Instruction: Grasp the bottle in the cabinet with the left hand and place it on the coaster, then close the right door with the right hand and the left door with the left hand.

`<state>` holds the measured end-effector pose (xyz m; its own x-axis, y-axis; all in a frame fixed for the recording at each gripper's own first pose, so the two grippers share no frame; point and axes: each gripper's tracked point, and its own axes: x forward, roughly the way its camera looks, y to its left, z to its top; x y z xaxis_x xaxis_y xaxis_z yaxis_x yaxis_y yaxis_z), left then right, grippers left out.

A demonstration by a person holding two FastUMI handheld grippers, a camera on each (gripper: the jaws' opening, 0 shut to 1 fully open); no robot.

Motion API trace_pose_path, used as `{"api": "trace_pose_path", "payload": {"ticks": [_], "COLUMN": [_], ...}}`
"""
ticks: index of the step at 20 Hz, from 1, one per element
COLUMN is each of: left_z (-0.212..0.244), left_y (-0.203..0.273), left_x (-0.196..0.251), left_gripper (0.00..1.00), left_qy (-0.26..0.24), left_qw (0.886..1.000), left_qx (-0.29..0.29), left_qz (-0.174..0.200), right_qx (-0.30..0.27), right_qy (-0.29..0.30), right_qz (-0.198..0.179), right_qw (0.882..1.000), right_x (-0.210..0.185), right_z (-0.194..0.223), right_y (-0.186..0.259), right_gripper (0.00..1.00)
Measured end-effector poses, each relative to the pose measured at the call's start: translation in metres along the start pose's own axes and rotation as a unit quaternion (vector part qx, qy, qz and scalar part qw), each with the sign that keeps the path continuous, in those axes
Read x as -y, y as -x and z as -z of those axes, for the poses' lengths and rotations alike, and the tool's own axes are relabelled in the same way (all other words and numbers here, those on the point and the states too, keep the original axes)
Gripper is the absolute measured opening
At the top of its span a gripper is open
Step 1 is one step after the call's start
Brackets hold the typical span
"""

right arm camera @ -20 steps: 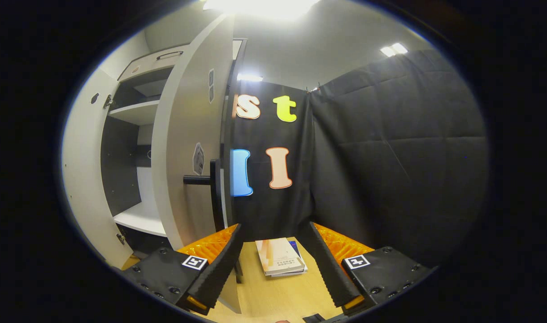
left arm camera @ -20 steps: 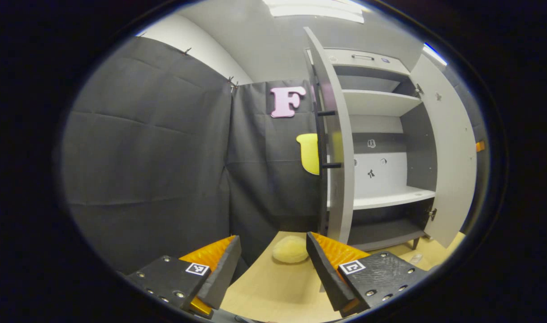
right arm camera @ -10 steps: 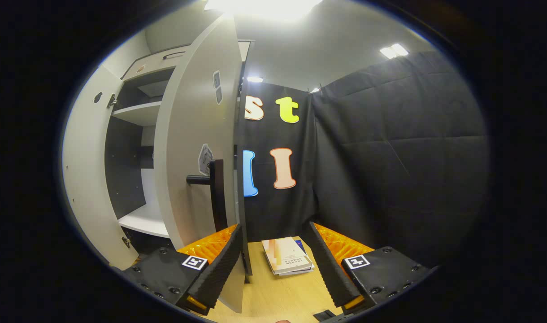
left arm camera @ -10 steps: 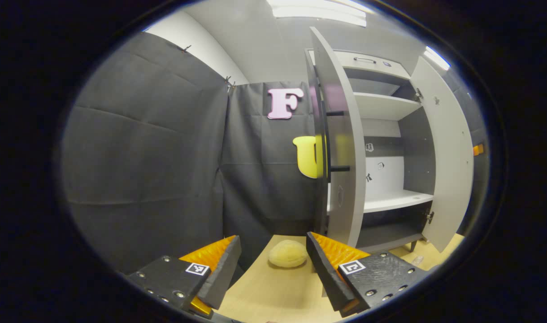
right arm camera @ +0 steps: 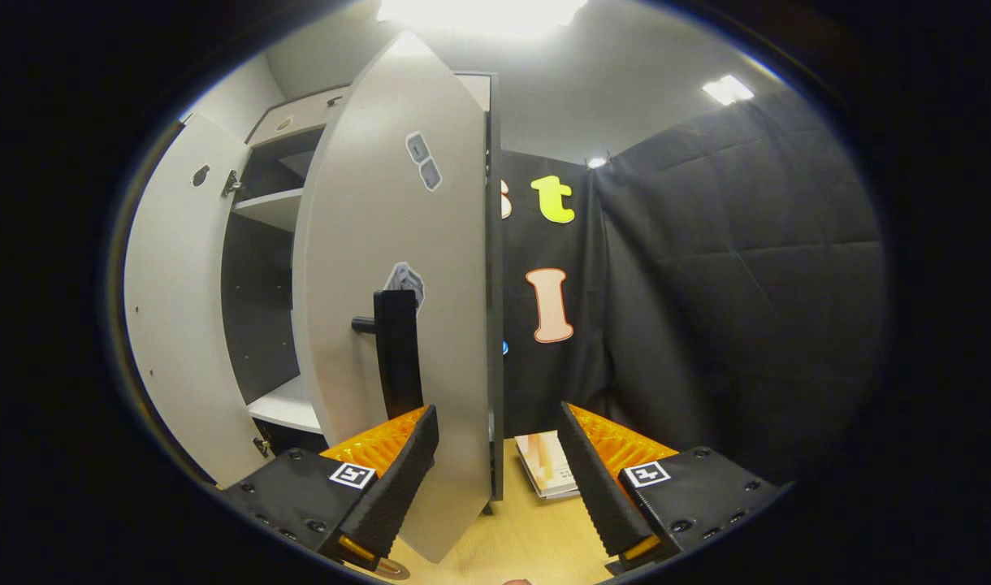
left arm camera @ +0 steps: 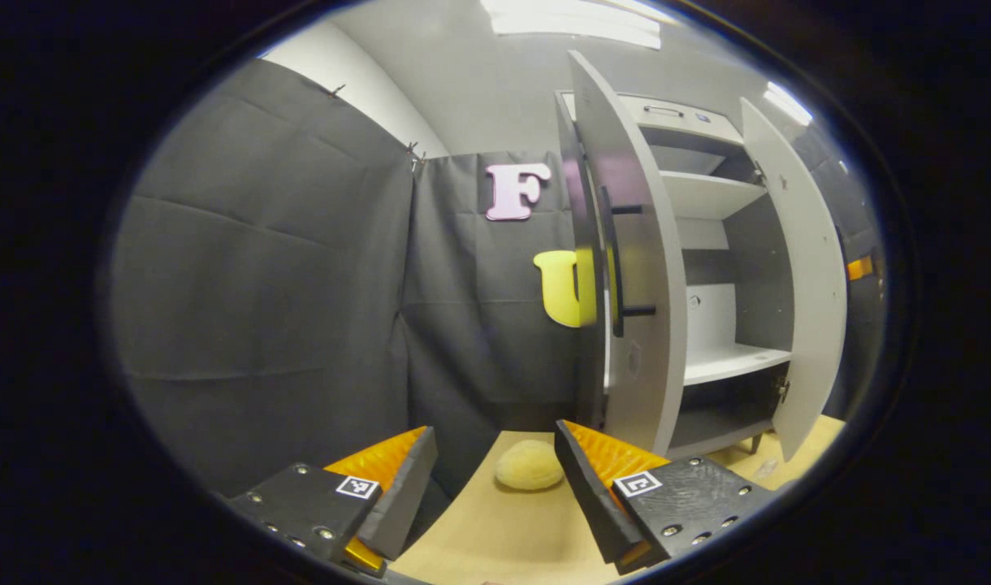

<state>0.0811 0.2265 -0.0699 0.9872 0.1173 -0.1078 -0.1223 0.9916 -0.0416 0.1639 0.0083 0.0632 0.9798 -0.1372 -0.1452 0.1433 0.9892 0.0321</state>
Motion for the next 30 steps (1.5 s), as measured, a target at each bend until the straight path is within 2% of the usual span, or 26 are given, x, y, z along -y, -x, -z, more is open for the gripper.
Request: {"api": "trace_pose_path", "payload": {"ticks": [3,4,11,14,15,16,18,19,22,24,26,28,30], "left_z": [0.001,0.002,0.002,0.002,0.001,0.001,0.002,0.001,0.001,0.0,0.0,0.0,-0.002], "left_y": [0.001,0.002,0.003,0.006,0.006,0.007,0.005,0.004,0.005,0.005,0.004,0.003,0.004], "left_x": [-0.009,-0.01,-0.014,-0.015,-0.015,-0.015,-0.014,-0.014,-0.013,-0.011,-0.01,-0.008,-0.007], "left_gripper": [0.89,0.89,0.9,0.89,0.89,0.89,0.91,0.91,0.91,0.87,0.89,0.87,0.91], "left_qy": [0.0,0.0,0.005,0.009,0.01,0.01,0.012,0.012,0.018,0.026,0.03,0.036,0.044], "left_qw": [1.0,1.0,1.0,1.0,1.0,1.0,1.0,1.0,1.0,1.0,0.999,0.999,0.999], "left_qx": [-0.002,-0.002,-0.009,-0.008,-0.008,-0.009,-0.012,-0.013,-0.014,-0.011,-0.009,-0.008,-0.008], "left_qz": [-0.005,-0.007,-0.022,-0.026,-0.027,-0.027,-0.026,-0.025,-0.018,-0.009,0.002,0.018,0.031], "right_qx": [0.002,0.003,0.001,0.007,0.008,0.008,0.008,0.007,0.006,0.006,0.005,0.0,-0.006], "right_qy": [0.003,0.004,0.008,0.023,0.025,0.026,0.023,0.021,0.03,0.034,0.03,0.027,0.028], "right_qz": [-0.014,-0.02,-0.058,-0.055,-0.055,-0.055,-0.057,-0.057,-0.051,-0.045,-0.042,-0.038,-0.03], "right_qw": [1.0,1.0,0.998,0.998,0.998,0.998,0.998,0.998,0.998,0.998,0.999,0.999,0.999], "right_x": [-0.019,-0.027,-0.076,-0.086,-0.088,-0.089,-0.089,-0.088,-0.079,-0.07,-0.062,-0.054,-0.042], "right_z": [-0.001,-0.001,0.002,0.0,-0.001,-0.001,-0.001,0.001,0.007,0.012,0.017,0.025,0.033], "right_y": [-0.004,-0.007,-0.025,-0.03,-0.031,-0.032,-0.031,-0.03,-0.023,-0.016,-0.008,0.0,0.008], "right_gripper": [0.92,0.95,0.95,0.95,0.92,0.95,0.92,0.95,0.95,0.96,0.96,0.96,0.97]}}
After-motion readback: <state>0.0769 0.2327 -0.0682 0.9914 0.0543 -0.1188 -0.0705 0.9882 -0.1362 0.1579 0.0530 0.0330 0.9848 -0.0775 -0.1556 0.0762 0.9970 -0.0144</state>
